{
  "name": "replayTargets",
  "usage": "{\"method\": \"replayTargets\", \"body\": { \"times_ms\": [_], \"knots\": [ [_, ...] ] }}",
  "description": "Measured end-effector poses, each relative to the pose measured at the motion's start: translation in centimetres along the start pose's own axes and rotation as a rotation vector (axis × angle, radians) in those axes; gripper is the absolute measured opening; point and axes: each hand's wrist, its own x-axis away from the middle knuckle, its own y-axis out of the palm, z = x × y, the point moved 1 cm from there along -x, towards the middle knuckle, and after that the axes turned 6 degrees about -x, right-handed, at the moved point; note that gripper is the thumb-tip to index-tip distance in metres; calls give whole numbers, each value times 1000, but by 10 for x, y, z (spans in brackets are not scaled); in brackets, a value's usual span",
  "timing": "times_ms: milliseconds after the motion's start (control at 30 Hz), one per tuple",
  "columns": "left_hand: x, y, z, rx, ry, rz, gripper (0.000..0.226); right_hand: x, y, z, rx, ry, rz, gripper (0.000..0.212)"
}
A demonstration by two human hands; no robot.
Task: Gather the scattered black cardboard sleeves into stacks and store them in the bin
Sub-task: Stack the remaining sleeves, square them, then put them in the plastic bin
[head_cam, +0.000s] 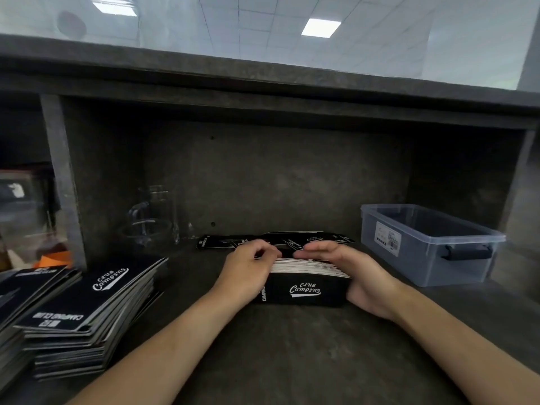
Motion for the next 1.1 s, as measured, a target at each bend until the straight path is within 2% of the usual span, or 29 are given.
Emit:
{"method": "replayTargets", "body": {
  "times_ms": [67,100,300,433,500,567,667,733,767,833,867,933,967,1033,1100],
  "knots": [
    [-1,-1,1,-56,0,-4,29,0,-7,-4,172,-2,75,27],
    [-1,-2,2,-65,2,-10,31,0,-11,-5,276,-15,93,24],
    [-1,-3,3,-59,8,-17,31,10,-24,-14,513,-174,129,22],
    [0,-5,3,-84,-9,-8,26,7,-31,-17,836,-346,369,20],
    [1,-5,3,-90,-17,1,26,3,-39,-17,817,-338,512,22],
    [4,-4,4,-98,-23,16,24,-1,-43,-12,604,-230,545,22],
    [7,-4,6,-93,14,18,21,-7,-38,0,399,29,440,19],
    [10,-4,10,-78,15,-31,26,-6,-31,4,400,112,321,23],
    [11,-5,11,-74,2,-53,30,-4,-26,3,424,123,262,34],
    [12,-5,13,-99,-43,-51,41,3,-13,-6,544,133,207,63],
    [12,-5,13,-136,-67,-28,45,8,-9,-10,661,124,232,70],
    [13,-5,14,-260,-94,44,47,15,-4,-18,905,-8,284,80],
    [14,-6,16,-335,-95,79,46,18,-3,-21,936,-105,220,83],
    [17,-8,22,-446,-74,123,46,24,3,-19,871,-176,-12,67],
    [21,-9,29,-515,-42,144,46,23,6,-13,926,-165,-121,52]
  ]
}}
